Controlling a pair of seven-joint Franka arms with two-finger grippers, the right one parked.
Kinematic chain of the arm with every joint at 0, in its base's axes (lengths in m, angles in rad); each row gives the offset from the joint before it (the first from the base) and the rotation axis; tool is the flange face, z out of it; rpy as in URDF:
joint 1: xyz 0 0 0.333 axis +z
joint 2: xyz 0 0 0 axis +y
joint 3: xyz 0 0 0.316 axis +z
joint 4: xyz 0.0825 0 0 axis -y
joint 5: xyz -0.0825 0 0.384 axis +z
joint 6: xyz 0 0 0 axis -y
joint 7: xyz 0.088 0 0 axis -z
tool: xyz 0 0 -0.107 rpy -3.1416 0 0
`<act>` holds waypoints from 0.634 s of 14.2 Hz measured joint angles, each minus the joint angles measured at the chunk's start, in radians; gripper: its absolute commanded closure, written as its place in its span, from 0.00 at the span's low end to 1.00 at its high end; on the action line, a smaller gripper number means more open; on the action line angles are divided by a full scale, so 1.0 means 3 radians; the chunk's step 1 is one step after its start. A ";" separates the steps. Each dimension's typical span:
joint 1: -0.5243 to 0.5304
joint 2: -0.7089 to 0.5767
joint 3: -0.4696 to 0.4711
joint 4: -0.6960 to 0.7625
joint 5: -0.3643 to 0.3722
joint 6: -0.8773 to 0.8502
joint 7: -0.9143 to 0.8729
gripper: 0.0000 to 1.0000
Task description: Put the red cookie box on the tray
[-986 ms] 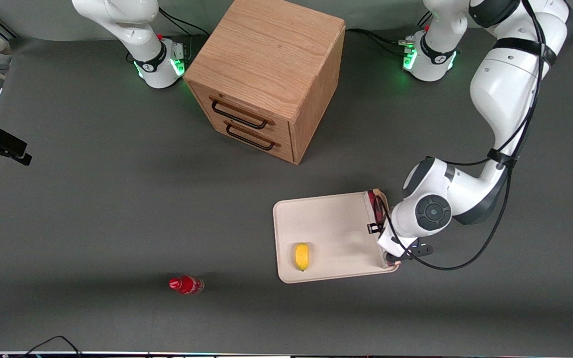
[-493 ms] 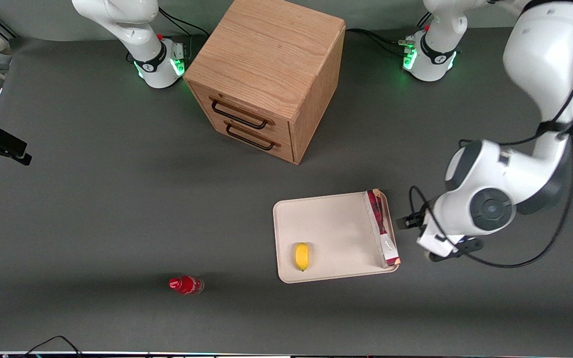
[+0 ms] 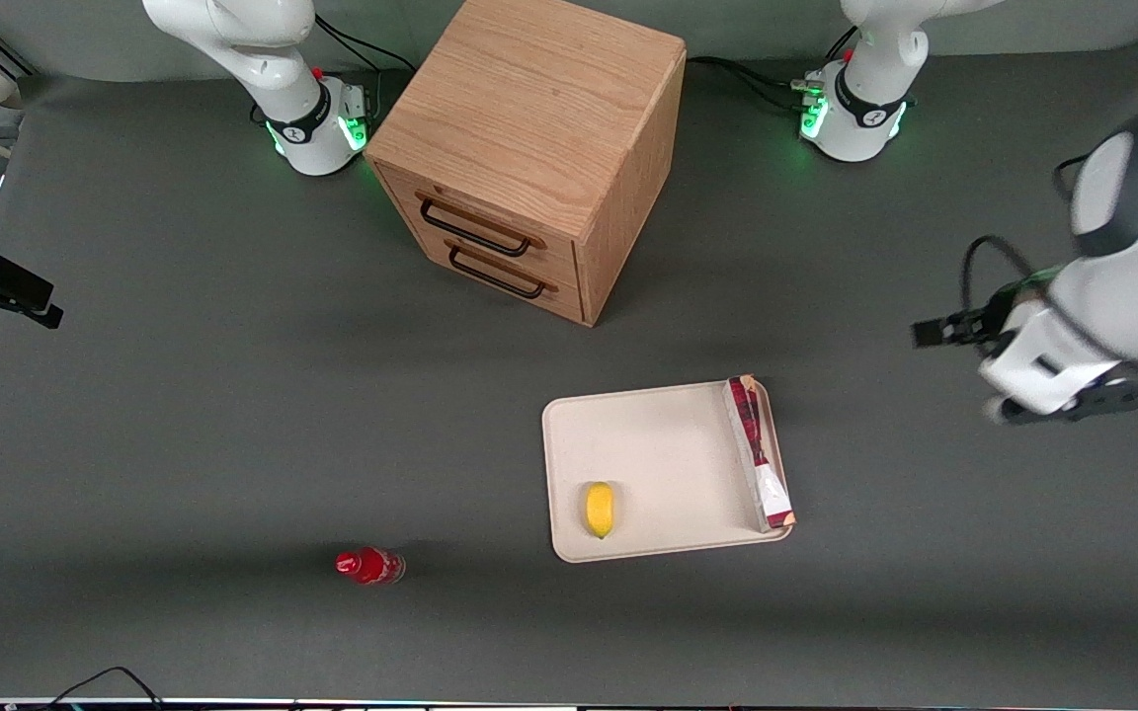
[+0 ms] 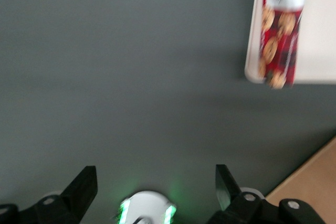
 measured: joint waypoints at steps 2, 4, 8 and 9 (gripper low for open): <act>-0.0005 -0.0289 0.0211 -0.0182 -0.0094 -0.0108 0.0370 0.00; -0.0015 -0.0620 0.0387 -0.0505 -0.0172 -0.0104 0.0630 0.00; -0.0347 -0.1019 0.0737 -0.0860 -0.0197 -0.0059 0.0691 0.00; -0.0418 -0.1029 0.0805 -0.0846 -0.0197 -0.0048 0.0691 0.00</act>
